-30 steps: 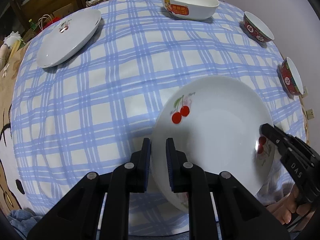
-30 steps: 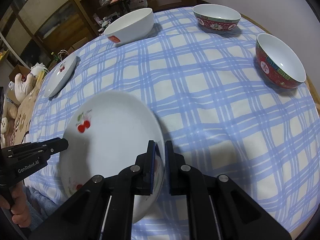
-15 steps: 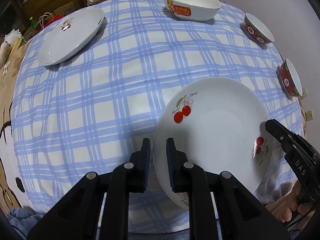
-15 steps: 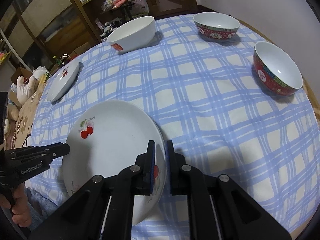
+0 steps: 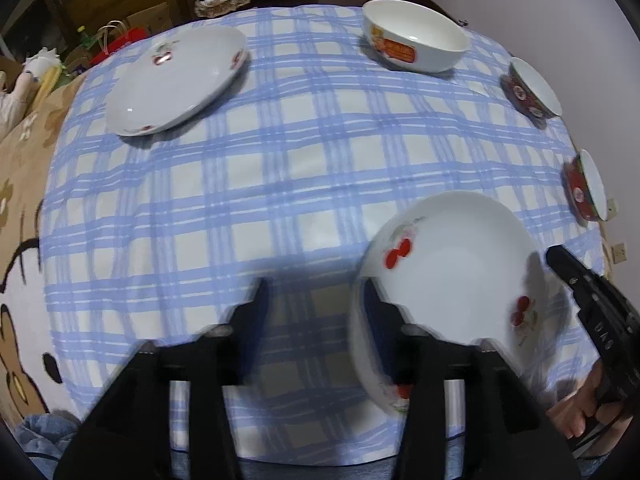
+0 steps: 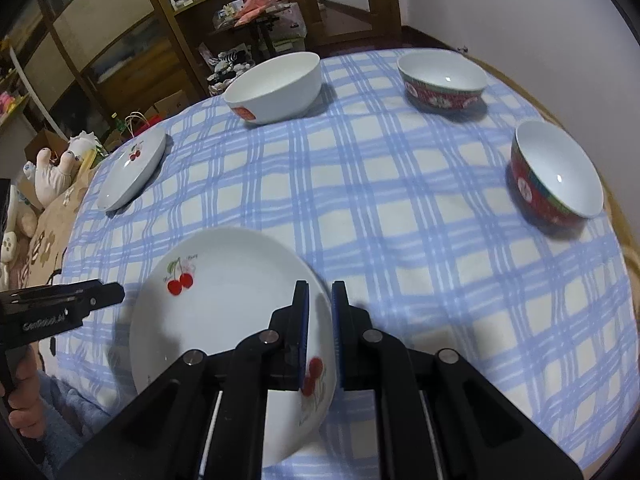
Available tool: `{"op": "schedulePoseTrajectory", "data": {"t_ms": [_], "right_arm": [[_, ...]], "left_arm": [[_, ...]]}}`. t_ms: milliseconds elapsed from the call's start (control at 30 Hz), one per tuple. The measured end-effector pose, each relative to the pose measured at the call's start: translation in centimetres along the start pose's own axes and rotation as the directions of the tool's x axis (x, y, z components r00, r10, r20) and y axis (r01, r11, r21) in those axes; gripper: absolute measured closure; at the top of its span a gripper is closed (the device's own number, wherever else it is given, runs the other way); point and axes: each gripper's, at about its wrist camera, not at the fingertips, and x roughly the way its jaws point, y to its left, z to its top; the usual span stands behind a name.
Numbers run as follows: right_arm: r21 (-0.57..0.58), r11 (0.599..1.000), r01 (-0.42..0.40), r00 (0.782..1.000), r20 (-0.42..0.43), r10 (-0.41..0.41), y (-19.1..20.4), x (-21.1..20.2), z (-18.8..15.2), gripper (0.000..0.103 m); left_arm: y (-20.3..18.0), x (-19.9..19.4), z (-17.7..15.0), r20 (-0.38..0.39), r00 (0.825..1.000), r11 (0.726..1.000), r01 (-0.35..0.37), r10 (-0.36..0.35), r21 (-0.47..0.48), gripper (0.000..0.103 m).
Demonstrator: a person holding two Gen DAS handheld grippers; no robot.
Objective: Organize plates and bowls
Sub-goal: 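Lower the cherry plate to the table and open both grippers, then move both tools to opposite rims of another cherry plate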
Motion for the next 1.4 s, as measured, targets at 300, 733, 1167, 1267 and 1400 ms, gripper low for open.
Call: {"op": "schedulePoseTrajectory", "data": {"t_ms": [300, 733, 1167, 1267, 1400], "right_arm": [[-0.042, 0.999, -0.007, 1.000, 0.018, 0.008, 1.6, -0.2, 2.5, 0.042], [-0.188, 0.981, -0.054, 0.991, 0.108, 0.075, 7.1, -0.5, 9.1, 0.004], [-0.282, 0.949, -0.139, 0.983, 0.074, 0.166, 15.4, 4.3, 14.8, 0.004], [-0.293, 0.944, -0.150, 0.982, 0.067, 0.176, 16.8, 5.5, 15.8, 0.004], [-0.311, 0.939, -0.148, 0.984, 0.044, 0.170, 18.9, 7.5, 16.9, 0.012]], "left_arm": [[2.8, -1.9, 2.0, 0.041, 0.997, 0.997, -0.070, 0.071, -0.020, 0.021], [8.9, -3.2, 7.6, 0.049, 0.989, 0.984, -0.134, 0.141, -0.121, 0.005], [17.9, -3.4, 12.7, 0.126, 0.970, 0.936, -0.160, 0.208, -0.315, 0.005], [19.6, -2.4, 13.1, 0.123, 0.974, 0.929, -0.140, 0.192, -0.342, 0.005], [20.7, -0.5, 13.2, 0.104, 0.978, 0.918, -0.127, 0.179, -0.376, 0.005]]}}
